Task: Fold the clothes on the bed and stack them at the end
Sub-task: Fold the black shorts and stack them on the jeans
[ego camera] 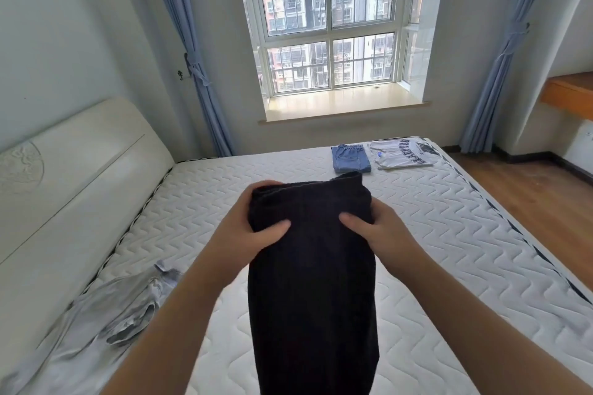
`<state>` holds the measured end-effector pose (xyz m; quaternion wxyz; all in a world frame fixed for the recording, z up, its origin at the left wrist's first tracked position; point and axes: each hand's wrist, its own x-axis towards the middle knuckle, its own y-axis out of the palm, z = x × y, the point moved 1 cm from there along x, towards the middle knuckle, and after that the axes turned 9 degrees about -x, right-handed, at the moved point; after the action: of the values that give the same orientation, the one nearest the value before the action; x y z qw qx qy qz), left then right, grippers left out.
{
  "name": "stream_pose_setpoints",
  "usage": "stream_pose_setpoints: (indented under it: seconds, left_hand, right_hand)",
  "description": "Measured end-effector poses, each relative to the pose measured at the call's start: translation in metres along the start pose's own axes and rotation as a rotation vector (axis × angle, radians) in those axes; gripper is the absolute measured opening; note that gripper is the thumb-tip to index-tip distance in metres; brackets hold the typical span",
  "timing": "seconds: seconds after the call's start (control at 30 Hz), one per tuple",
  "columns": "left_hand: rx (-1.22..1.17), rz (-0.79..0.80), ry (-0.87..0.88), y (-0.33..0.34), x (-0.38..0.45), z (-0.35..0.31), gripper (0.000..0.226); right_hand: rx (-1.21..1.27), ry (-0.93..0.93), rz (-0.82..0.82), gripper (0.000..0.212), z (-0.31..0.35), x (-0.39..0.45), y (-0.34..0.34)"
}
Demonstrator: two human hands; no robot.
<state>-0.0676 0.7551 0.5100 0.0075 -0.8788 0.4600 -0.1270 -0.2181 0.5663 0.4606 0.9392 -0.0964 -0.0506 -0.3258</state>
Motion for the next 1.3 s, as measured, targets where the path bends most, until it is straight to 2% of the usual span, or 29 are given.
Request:
stream_pose_setpoints:
  seconds: [0.07, 0.23, 0.3, 0.37, 0.43, 0.53, 0.6, 0.7, 0.77, 0.83, 0.97, 1.13, 1.3]
  left_hand:
    - [0.138, 0.082, 0.018, -0.012, -0.005, -0.004, 0.067]
    - [0.687, 0.288, -0.104, -0.027, -0.006, -0.022, 0.076]
    - [0.921, 0.330, -0.149, -0.023, -0.004, -0.024, 0.093]
    - [1.014, 0.341, -0.140, -0.013, -0.002, -0.020, 0.109]
    - [0.971, 0.339, -0.089, 0.001, 0.006, -0.011, 0.117]
    - [0.670, 0.280, -0.086, 0.015, 0.022, 0.004, 0.111]
    - [0.616, 0.247, -0.058, 0.021, 0.032, 0.016, 0.091]
    - [0.660, 0.222, -0.036, 0.031, 0.041, 0.031, 0.046]
    - [0.677, 0.240, -0.055, 0.035, 0.045, 0.038, 0.034]
    - [0.691, 0.258, -0.066, 0.036, 0.048, 0.043, 0.033]
    - [0.717, 0.252, -0.084, 0.038, 0.051, 0.042, 0.038]
    - [0.721, 0.276, -0.072, 0.046, 0.049, 0.017, 0.027]
    - [0.745, 0.302, -0.039, 0.055, 0.043, -0.014, 0.027]
  right_hand:
    - [-0.099, -0.054, -0.003, 0.025, 0.005, -0.003, -0.002]
    - [-0.298, -0.039, -0.044, 0.040, 0.013, -0.007, 0.004]
    - [-0.365, -0.035, -0.030, 0.033, 0.013, -0.007, 0.008]
    - [-0.422, -0.041, 0.012, 0.026, 0.014, -0.007, 0.014]
    - [-0.462, -0.063, 0.052, 0.023, 0.016, -0.008, 0.022]
    - [-0.433, -0.071, 0.039, 0.022, 0.016, -0.007, 0.025]
    - [-0.408, -0.054, 0.019, 0.022, 0.012, -0.006, 0.019]
    - [-0.404, -0.019, 0.052, 0.025, -0.003, -0.007, 0.009]
    - [-0.331, 0.023, 0.106, 0.030, -0.016, -0.011, 0.000]
    - [-0.215, 0.073, 0.140, 0.028, -0.034, -0.017, -0.011]
    - [-0.181, 0.294, 0.066, 0.029, -0.085, -0.028, -0.031]
    - [-0.142, 0.620, 0.093, 0.035, -0.176, -0.055, -0.029]
    - [-0.061, 0.920, 0.078, 0.071, -0.246, -0.084, -0.021]
